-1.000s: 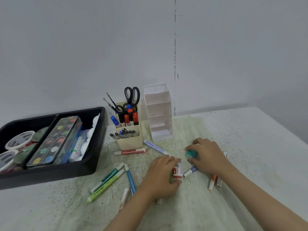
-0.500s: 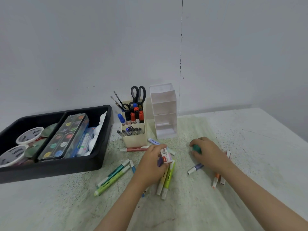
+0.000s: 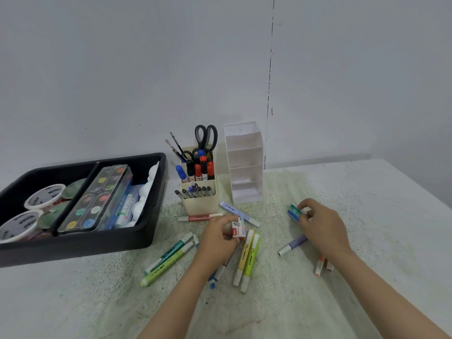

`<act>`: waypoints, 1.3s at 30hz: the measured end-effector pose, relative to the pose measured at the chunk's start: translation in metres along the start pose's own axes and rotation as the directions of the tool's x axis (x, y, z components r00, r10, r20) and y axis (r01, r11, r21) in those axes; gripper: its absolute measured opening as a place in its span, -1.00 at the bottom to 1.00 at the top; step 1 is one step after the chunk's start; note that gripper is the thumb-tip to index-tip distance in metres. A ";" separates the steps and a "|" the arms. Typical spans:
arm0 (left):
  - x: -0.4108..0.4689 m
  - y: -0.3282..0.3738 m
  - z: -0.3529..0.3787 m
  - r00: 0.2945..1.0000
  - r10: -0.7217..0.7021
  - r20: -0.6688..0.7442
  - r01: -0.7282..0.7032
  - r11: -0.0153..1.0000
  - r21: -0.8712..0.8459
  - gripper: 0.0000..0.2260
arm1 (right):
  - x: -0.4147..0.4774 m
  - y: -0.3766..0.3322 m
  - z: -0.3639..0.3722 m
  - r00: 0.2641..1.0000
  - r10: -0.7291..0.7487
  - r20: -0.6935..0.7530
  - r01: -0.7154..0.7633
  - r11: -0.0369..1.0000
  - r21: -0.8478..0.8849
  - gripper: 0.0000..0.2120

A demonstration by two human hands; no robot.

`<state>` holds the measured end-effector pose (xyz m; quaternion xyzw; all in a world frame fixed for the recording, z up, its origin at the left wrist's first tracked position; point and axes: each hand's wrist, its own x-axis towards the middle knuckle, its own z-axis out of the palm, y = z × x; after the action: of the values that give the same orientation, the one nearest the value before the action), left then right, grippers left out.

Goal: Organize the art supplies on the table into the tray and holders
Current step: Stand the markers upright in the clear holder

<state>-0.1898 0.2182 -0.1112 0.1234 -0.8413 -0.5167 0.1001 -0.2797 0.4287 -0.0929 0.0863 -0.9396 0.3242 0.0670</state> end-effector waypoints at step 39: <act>0.055 0.024 0.024 0.964 -0.081 -0.252 0.015 0.968 -0.251 -0.73 | 0.018 -0.054 0.073 0.979 -0.195 -0.055 0.202 0.916 0.346 -0.77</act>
<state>-0.2514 0.2316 -0.0982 0.1973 -0.7468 -0.5988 0.2116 -0.2910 0.3395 -0.1147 0.1884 -0.8527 0.4784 0.0924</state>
